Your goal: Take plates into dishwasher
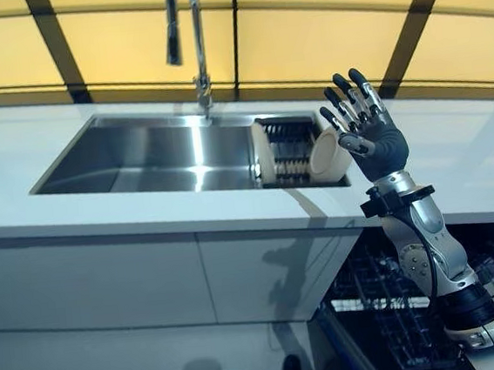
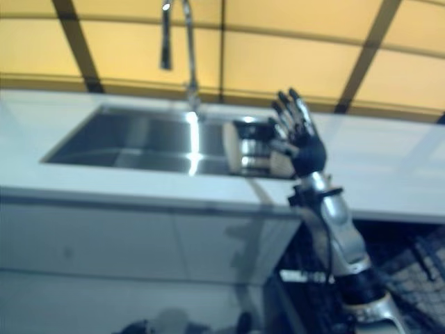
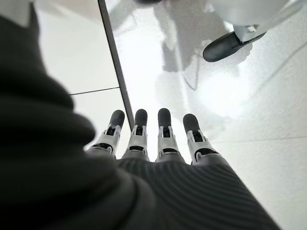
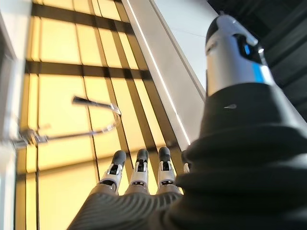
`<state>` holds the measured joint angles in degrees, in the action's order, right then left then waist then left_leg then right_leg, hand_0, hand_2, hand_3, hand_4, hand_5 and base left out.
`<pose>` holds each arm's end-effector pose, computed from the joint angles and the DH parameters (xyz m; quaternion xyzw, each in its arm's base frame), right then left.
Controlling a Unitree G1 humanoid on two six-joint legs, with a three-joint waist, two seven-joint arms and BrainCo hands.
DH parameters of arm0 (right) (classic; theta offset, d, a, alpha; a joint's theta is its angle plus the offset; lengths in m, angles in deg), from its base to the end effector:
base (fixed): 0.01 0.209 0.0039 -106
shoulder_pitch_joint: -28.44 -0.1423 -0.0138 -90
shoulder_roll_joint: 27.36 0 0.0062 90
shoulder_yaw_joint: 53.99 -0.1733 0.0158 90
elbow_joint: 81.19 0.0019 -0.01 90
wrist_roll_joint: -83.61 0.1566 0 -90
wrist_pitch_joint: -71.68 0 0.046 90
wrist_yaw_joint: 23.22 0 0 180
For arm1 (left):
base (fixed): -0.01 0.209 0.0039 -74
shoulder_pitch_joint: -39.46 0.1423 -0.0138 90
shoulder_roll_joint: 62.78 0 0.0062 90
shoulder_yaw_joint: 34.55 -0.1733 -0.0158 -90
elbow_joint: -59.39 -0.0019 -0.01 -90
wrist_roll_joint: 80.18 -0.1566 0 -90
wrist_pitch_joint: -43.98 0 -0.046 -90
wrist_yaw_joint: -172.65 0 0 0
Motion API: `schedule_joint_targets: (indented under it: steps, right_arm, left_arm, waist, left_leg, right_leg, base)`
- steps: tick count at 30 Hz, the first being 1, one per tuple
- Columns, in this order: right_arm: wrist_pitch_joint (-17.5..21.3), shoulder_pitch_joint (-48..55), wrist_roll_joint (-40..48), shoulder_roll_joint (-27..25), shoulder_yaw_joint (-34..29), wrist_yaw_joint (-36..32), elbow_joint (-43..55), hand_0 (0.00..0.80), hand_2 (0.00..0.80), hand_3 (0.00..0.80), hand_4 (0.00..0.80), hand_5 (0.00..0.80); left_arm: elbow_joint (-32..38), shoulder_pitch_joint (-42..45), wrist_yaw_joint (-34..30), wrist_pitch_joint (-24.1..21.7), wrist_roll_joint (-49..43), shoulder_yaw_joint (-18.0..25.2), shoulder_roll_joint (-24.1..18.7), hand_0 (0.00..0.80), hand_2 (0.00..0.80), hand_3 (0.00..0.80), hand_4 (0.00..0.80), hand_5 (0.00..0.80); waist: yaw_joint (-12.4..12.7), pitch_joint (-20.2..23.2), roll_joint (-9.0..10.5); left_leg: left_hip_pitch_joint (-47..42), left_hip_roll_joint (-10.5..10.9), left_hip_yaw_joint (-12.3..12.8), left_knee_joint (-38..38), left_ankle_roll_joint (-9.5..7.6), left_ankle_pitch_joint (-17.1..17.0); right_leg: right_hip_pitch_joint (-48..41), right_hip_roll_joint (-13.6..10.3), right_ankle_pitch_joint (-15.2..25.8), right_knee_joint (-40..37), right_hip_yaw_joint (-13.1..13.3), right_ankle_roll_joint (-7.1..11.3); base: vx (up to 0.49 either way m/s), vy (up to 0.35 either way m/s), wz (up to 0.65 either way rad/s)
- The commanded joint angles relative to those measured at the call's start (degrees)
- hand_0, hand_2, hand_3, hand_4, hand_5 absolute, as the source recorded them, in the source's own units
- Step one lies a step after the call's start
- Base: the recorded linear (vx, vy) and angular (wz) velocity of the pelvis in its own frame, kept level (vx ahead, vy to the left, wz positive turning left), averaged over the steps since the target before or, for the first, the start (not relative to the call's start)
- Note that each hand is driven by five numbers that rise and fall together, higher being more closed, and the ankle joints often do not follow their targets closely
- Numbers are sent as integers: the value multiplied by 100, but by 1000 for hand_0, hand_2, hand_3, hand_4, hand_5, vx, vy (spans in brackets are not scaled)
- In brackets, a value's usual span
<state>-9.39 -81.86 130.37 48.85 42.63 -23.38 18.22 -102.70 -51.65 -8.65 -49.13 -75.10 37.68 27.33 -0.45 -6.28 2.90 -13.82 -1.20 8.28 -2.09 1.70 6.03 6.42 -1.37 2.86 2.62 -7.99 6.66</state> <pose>0.2606 -0.1793 0.1843 0.1466 -0.2617 0.1583 0.9407 0.0795 0.2281 -0.1216 0.1606 0.5667 -0.0313 0.8075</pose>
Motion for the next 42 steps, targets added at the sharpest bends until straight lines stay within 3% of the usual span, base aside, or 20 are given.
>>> schedule_joint_targets:
  steps: [1, 3, 6, 9, 11, 12, 13, 16, 18, 21, 23, 26, 30, 37, 42]
  right_arm:
    - [-40, -611, 35, 1, -507, 237, 57, 0, 0, 0, 0, 0]
    - [-145, -618, -48, 2, -519, 294, 40, 0, 0, 0, 0, 0]
    - [-200, -628, -102, -4, -486, 380, -10, 0, 0, 0, 0, 0]
    - [-201, -628, -180, -6, -374, 369, -18, 0, 0, 0, 0, 0]
    - [-218, -568, -226, -18, -321, 348, 56, 0, 0, 0, 0, 0]
    - [-218, -549, -213, -39, -317, 349, 70, 0, 0, 0, 0, 0]
    - [-202, -496, -236, -50, -325, 333, 94, 0, 0, 0, 0, 0]
    - [-173, -401, -399, -130, -382, 448, 111, 0, 0, 0, 0, 0]
    - [-218, -384, -549, -187, -394, 596, 96, 0, 0, 0, 0, 0]
    - [-356, -504, -847, -286, -323, 828, -47, 0, 0, 0, 0, 0]
    - [-446, -614, -827, -325, -269, 862, -184, 0, 0, 0, 0, 0]
    - [-537, -642, -867, -369, -249, 890, -314, 0, 0, 0, 0, 0]
    - [-661, -643, -881, -452, -240, 973, -449, 0, 0, 0, 0, 0]
    - [-940, -433, -891, -629, -460, 1072, -877, 0, 0, 0, 0, 0]
    - [-822, -241, -778, -641, -650, 1125, -973, 0, 0, 0, 0, 0]
  left_arm:
    - [-13, -106, 37, -93, -387, 31, -162, 0, 0, 0, 0, 0]
    - [-78, -84, -8, -131, -403, 116, -194, 0, 0, 0, 0, 0]
    - [-113, -44, -91, -107, -311, 257, -182, 0, 0, 0, 0, 0]
    - [-112, 55, -70, -149, -284, 280, -74, 0, 0, 0, 0, 0]
    - [-175, 111, -53, -277, -278, 336, -25, 0, 0, 0, 0, 0]
    - [-184, 117, -48, -323, -296, 343, -11, 0, 0, 0, 0, 0]
    - [-175, 147, -4, -412, -307, 324, 21, 0, 0, 0, 0, 0]
    - [-11, 201, 90, -440, -279, 320, 27, 0, 0, 0, 0, 0]
    - [115, 203, 105, -356, -272, 346, -2, 0, 0, 0, 0, 0]
    - [238, 138, 64, -238, -276, 446, -89, 0, 0, 0, 0, 0]
    - [250, 105, 15, -186, -296, 510, -115, 0, 0, 0, 0, 0]
    - [315, 125, 7, -100, -312, 533, -70, 0, 0, 0, 0, 0]
    - [290, 183, 46, -144, -263, 515, 1, 0, 0, 0, 0, 0]
    - [306, 113, 1, -59, -257, 401, 42, 0, 0, 0, 0, 0]
    - [331, 1, 11, -9, -264, 250, -24, 0, 0, 0, 0, 0]
  waist:
    - [108, -57, -44]
    - [43, 32, -56]
    - [4, 216, -120]
    - [35, 372, -163]
    - [64, 375, -180]
    - [48, 365, -193]
    - [71, 300, -219]
    - [92, 179, -216]
    - [112, 112, -124]
    - [113, 76, 59]
    - [91, 104, 158]
    - [68, 136, 195]
    - [54, 139, 180]
    - [-67, 291, 118]
    - [-143, 347, 93]
  left_leg:
    - [521, 831, -184, 423, -867, 286]
    - [444, 811, -160, 586, -849, 471]
    - [224, 682, 44, 923, -665, 537]
    - [408, 480, 178, 1967, -246, -310]
    - [823, 290, 281, 3056, 76, -918]
    - [980, 202, 294, 3395, 168, -1032]
    - [1389, 43, 325, 4305, 258, -1103]
    - [2039, -221, 207, 5145, 232, -872]
    - [2101, -233, 231, 4774, 113, -601]
    - [1966, -163, 401, 3409, -63, -319]
    - [1776, -48, 383, 2198, -64, -386]
    - [1628, 64, 81, 919, 34, -750]
    - [1581, 38, -128, 413, 58, -943]
    - [1280, 135, -179, 208, -104, -477]
    - [1137, 210, -74, 223, -254, -291]
  right_leg:
    - [235, 175, 406, -762, 103, -127]
    - [42, 190, 419, -762, 161, -158]
    - [-298, 235, 405, -732, -66, -283]
    - [-606, 408, 132, -762, -84, -584]
    - [-797, 525, -28, -762, -86, -792]
    - [-863, 563, -75, -762, -115, -853]
    - [-980, 629, -120, -762, -165, -959]
    - [-1211, 680, -238, -762, -406, -1084]
    - [-1298, 585, -269, -762, -449, -1072]
    - [-1358, 421, -368, -762, -400, -1013]
    - [-1330, 331, -405, -762, -360, -962]
    - [-1318, 294, -455, -762, -284, -927]
    - [-1365, 283, -537, -762, -219, -958]
    - [-1423, 234, -604, -762, -87, -905]
    - [-1399, 187, -599, -682, -19, -790]
  base:
    - [502, -220, -9]
    - [542, -260, 13]
    - [557, -289, 24]
    - [474, -347, 16]
    - [322, -343, -3]
    - [231, -328, -12]
    - [218, -306, -9]
    - [174, -275, -14]
    - [134, -199, -5]
    - [132, -118, 11]
    - [114, -45, 11]
    - [110, -4, 14]
    - [119, 50, 5]
    - [144, 187, -15]
    - [134, 235, -5]
